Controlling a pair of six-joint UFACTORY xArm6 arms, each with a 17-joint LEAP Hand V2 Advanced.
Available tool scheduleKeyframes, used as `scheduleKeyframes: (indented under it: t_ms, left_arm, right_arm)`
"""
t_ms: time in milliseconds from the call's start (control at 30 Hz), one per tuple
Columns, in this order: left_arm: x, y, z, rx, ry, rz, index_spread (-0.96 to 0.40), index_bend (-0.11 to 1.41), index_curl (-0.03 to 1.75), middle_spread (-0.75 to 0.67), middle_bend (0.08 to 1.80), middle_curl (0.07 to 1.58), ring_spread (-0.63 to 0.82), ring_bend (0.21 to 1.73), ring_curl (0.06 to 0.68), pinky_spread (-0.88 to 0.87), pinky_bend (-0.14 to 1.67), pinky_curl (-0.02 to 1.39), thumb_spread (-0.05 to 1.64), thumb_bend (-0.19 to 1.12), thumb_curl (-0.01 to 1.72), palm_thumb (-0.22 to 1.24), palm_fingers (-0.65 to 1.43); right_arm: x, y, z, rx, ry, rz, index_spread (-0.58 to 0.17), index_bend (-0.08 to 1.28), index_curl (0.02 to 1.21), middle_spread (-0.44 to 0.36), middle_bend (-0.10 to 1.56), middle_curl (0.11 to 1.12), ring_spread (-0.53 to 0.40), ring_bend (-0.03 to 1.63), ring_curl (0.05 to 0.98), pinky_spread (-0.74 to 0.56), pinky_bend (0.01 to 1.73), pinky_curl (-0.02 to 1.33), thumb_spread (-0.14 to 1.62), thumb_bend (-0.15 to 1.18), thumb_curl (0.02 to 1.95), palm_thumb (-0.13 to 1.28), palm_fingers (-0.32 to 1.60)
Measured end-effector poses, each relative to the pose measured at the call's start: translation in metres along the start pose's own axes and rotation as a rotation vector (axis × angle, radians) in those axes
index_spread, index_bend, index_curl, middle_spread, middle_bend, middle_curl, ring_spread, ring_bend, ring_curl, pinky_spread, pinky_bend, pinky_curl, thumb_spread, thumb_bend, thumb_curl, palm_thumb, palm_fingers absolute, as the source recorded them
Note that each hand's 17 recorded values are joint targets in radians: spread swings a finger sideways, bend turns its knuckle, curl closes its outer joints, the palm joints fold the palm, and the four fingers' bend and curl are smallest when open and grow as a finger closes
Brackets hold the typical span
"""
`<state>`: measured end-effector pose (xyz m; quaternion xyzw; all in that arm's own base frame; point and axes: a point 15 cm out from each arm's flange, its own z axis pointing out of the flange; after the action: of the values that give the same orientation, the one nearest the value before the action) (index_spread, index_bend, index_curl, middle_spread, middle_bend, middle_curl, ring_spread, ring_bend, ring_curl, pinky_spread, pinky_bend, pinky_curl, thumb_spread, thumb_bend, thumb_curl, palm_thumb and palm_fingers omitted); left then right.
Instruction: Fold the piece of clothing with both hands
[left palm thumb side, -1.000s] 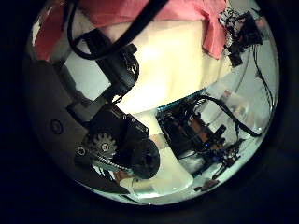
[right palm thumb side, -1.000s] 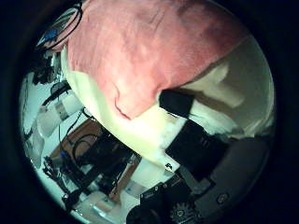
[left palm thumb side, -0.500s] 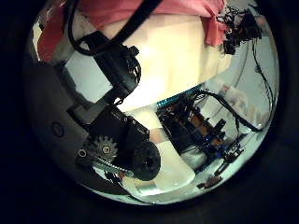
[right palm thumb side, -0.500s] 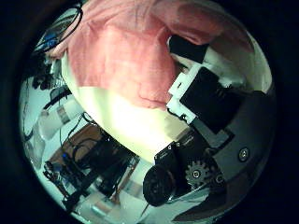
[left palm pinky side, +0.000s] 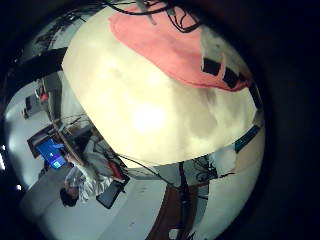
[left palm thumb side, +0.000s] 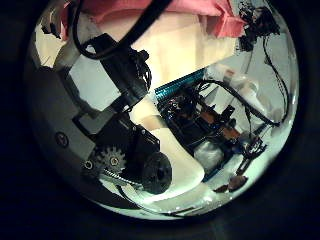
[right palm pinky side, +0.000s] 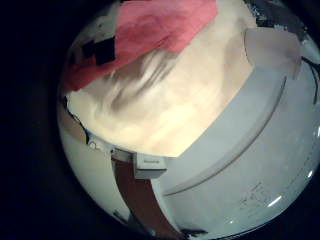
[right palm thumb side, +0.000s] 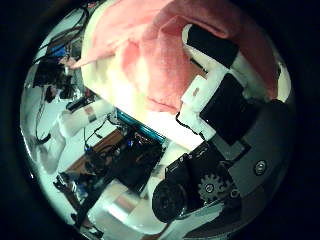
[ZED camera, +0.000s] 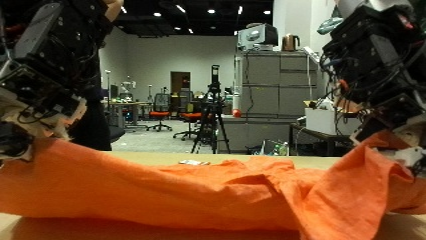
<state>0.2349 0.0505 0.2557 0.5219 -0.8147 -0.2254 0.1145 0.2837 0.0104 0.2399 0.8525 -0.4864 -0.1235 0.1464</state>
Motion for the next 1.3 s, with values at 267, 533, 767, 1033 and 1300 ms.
scheduleKeyframes:
  t_ms: [267, 533, 767, 1033, 1300]
  left_arm:
    - [-0.007, 0.014, -0.041, 0.010, -0.006, -0.007, -0.64, 0.37, 0.85, -0.47, 1.03, 0.57, -0.59, 0.77, 0.432, -0.81, 0.63, 0.47, 1.56, 0.41, 1.03, 0.69, 1.12]
    - [-0.051, -0.002, -0.087, 0.043, -0.022, -0.073, -0.64, 0.35, 0.85, -0.48, 1.04, 0.57, -0.60, 0.77, 0.435, -0.81, 0.64, 0.48, 1.54, 0.41, 1.04, 0.68, 1.13]
    - [-0.094, -0.051, -0.112, 0.050, 0.011, -0.108, -0.65, 0.36, 0.86, -0.48, 1.04, 0.57, -0.60, 0.77, 0.436, -0.81, 0.64, 0.48, 1.53, 0.42, 1.06, 0.67, 1.13]
    - [-0.124, -0.153, -0.112, 0.074, 0.138, -0.109, -0.65, 0.36, 0.87, -0.47, 1.05, 0.57, -0.59, 0.78, 0.440, -0.80, 0.62, 0.48, 1.54, 0.43, 1.07, 0.67, 1.12]
    - [-0.141, -0.221, -0.065, 0.098, 0.184, -0.166, -0.66, 0.36, 0.88, -0.46, 1.06, 0.58, -0.58, 0.78, 0.443, -0.79, 0.58, 0.48, 1.54, 0.46, 1.08, 0.66, 1.11]
  right_arm:
    - [-0.004, -0.005, -0.052, 0.090, 0.009, 0.011, -0.274, 0.99, 0.84, -0.140, 1.24, 0.76, -0.234, 1.30, 0.666, -0.32, 1.18, 0.76, 1.34, 0.00, 0.52, 1.08, 1.12]
    - [0.020, -0.036, -0.114, 0.198, -0.008, 0.083, -0.281, 0.99, 0.86, -0.139, 1.25, 0.76, -0.231, 1.31, 0.666, -0.31, 1.17, 0.78, 1.32, 0.00, 0.54, 1.12, 1.12]
    - [0.048, -0.096, -0.146, 0.225, -0.020, 0.163, -0.277, 0.98, 0.87, -0.139, 1.26, 0.76, -0.228, 1.32, 0.667, -0.31, 1.16, 0.81, 1.31, -0.01, 0.55, 1.12, 1.11]
    - [0.067, -0.183, -0.135, 0.203, -0.037, 0.225, -0.278, 0.98, 0.88, -0.140, 1.25, 0.76, -0.221, 1.33, 0.668, -0.30, 1.15, 0.83, 1.31, -0.01, 0.55, 1.12, 1.10]
    - [0.081, -0.247, -0.100, 0.260, -0.031, 0.303, -0.278, 0.97, 0.88, -0.139, 1.24, 0.75, -0.225, 1.32, 0.668, -0.31, 1.13, 0.85, 1.32, -0.02, 0.53, 1.03, 1.09]
